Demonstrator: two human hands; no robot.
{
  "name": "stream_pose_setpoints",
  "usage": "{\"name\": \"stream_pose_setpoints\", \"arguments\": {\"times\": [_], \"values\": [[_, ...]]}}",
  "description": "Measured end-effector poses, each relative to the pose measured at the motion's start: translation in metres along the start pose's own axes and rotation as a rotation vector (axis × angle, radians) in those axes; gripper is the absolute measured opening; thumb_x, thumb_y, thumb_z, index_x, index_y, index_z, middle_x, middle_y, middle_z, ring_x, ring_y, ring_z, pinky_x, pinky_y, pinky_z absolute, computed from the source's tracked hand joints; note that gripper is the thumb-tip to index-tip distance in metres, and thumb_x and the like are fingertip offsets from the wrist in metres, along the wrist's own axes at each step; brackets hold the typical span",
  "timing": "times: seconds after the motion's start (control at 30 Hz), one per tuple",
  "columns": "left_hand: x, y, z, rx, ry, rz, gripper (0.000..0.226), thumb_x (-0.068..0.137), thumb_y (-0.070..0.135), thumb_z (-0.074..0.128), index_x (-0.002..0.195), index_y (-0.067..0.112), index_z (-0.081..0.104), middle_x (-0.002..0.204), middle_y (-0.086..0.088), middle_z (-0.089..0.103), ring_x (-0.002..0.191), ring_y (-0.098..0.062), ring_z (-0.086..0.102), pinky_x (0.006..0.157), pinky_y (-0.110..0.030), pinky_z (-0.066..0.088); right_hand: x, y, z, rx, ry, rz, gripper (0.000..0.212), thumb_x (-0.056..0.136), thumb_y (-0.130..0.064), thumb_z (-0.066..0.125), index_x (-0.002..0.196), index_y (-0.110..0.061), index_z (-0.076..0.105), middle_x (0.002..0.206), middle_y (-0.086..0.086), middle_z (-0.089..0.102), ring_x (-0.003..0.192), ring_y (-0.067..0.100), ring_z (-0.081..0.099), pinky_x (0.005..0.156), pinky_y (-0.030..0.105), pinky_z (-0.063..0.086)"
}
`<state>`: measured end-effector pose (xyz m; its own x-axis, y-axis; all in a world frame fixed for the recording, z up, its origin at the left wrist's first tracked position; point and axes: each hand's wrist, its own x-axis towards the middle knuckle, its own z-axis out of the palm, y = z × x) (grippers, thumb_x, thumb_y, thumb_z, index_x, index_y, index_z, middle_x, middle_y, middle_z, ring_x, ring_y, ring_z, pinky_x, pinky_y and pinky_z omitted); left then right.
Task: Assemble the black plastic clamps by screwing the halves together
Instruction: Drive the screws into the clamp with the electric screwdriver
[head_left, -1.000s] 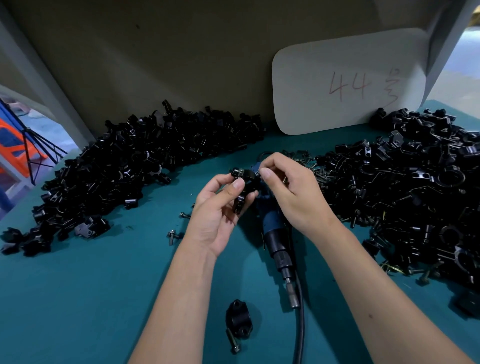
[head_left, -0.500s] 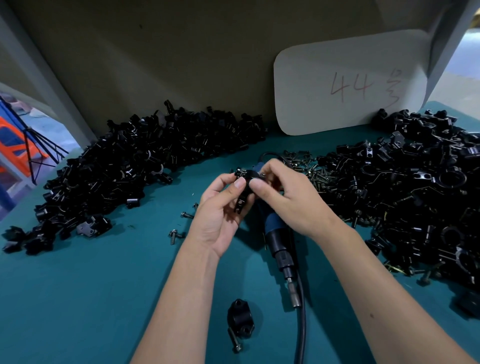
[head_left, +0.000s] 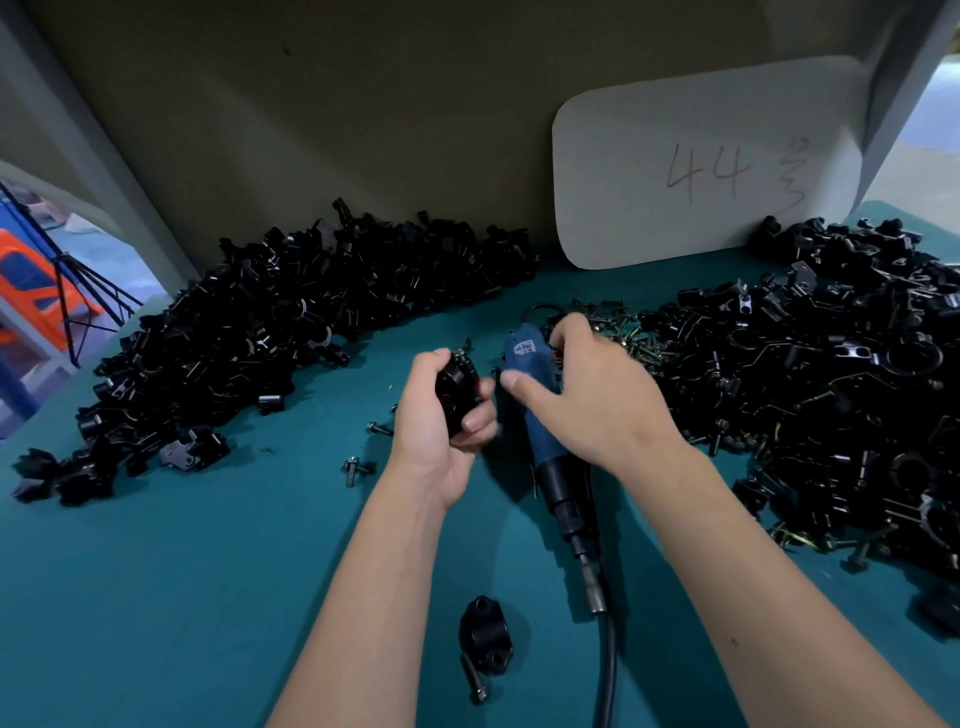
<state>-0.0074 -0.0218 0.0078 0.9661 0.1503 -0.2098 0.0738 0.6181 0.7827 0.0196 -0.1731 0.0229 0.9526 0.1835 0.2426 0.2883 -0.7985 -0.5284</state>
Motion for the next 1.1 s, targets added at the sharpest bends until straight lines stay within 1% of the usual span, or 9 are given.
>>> {"name": "stream_pose_setpoints", "arguments": {"times": [0.1,0.2,0.3,0.4,0.5,0.63,0.8,1.0,1.1], "values": [[0.001,0.001,-0.006,0.046,-0.034,-0.071,0.029,0.102,0.036,0.042,0.080,0.018,0.037,0.061,0.000,0.039,0.040,-0.008,0.028,0.032,-0.018,0.020,-0.001,-0.003,0.009,-0.101,-0.105,0.092,0.064,0.083,-0.064,0.073,0.109,-0.016,0.038,0.090,0.001,0.053,0.077,0.026,0.051,0.063,0.035,0.039],[0.000,0.004,-0.010,0.026,-0.085,-0.121,0.030,0.102,0.036,0.041,0.078,0.019,0.036,0.061,0.002,0.033,0.039,-0.007,0.027,0.032,-0.017,0.020,0.006,0.001,0.008,-0.033,-0.112,0.140,0.052,0.081,-0.051,0.080,0.099,-0.014,0.049,0.087,-0.001,0.060,0.071,0.020,0.056,0.055,0.031,0.039],[0.001,0.009,-0.015,0.093,-0.126,-0.170,0.028,0.102,0.034,0.041,0.080,0.017,0.036,0.063,0.000,0.037,0.041,-0.007,0.029,0.030,-0.016,0.019,0.010,0.014,-0.002,0.427,-0.149,0.197,0.032,0.082,-0.041,0.083,0.098,-0.018,0.066,0.087,0.000,0.074,0.077,0.020,0.072,0.063,0.032,0.056],[-0.001,0.012,-0.019,0.278,-0.190,-0.240,0.027,0.102,0.034,0.044,0.084,0.015,0.038,0.067,-0.003,0.044,0.042,-0.008,0.033,0.030,-0.015,0.020,0.011,0.022,-0.016,0.892,-0.063,0.269,0.030,0.084,-0.043,0.083,0.098,-0.017,0.075,0.083,-0.005,0.078,0.075,0.011,0.075,0.066,0.025,0.057],[-0.004,0.015,-0.018,0.457,-0.243,-0.282,0.022,0.104,0.031,0.047,0.089,0.017,0.039,0.065,-0.003,0.044,0.040,-0.010,0.035,0.030,-0.016,0.017,0.013,0.020,-0.025,1.227,0.036,0.349,0.050,0.082,-0.057,0.078,0.100,-0.011,0.071,0.079,-0.001,0.072,0.066,0.015,0.069,0.063,0.031,0.057],[-0.007,0.018,-0.019,0.714,-0.258,-0.279,0.018,0.102,0.026,0.048,0.086,0.019,0.042,0.059,-0.001,0.039,0.037,-0.011,0.031,0.033,-0.012,0.017,0.013,0.014,-0.033,1.656,0.115,0.279,0.040,0.096,-0.043,0.070,0.107,-0.008,0.054,0.083,0.005,0.065,0.073,0.021,0.067,0.069,0.034,0.059],[-0.006,0.022,-0.025,0.841,-0.296,-0.290,0.020,0.099,0.025,0.050,0.082,0.018,0.042,0.059,-0.001,0.039,0.037,-0.011,0.032,0.033,-0.012,0.020,0.010,0.011,-0.037,1.773,0.235,0.382,0.026,0.098,-0.036,0.070,0.098,-0.015,0.054,0.076,0.000,0.061,0.059,0.013,0.057,0.056,0.028,0.053],[-0.002,0.018,-0.028,0.829,-0.302,-0.277,0.021,0.082,0.035,0.056,0.081,0.018,0.043,0.058,-0.001,0.040,0.036,-0.012,0.032,0.034,-0.013,0.020,0.013,0.016,-0.059,1.734,-0.153,0.605,0.032,0.089,-0.033,0.077,0.092,-0.014,0.051,0.070,-0.002,0.056,0.051,0.011,0.052,0.046,0.022,0.048],[-0.001,0.018,-0.029,0.828,-0.310,-0.287,0.021,0.081,0.035,0.056,0.079,0.019,0.043,0.058,-0.002,0.040,0.035,-0.012,0.032,0.034,-0.012,0.020,0.011,0.010,-0.056,1.805,-0.167,0.667,0.035,0.085,-0.032,0.081,0.088,-0.016,0.050,0.066,-0.004,0.053,0.048,0.010,0.049,0.043,0.021,0.045]]}}
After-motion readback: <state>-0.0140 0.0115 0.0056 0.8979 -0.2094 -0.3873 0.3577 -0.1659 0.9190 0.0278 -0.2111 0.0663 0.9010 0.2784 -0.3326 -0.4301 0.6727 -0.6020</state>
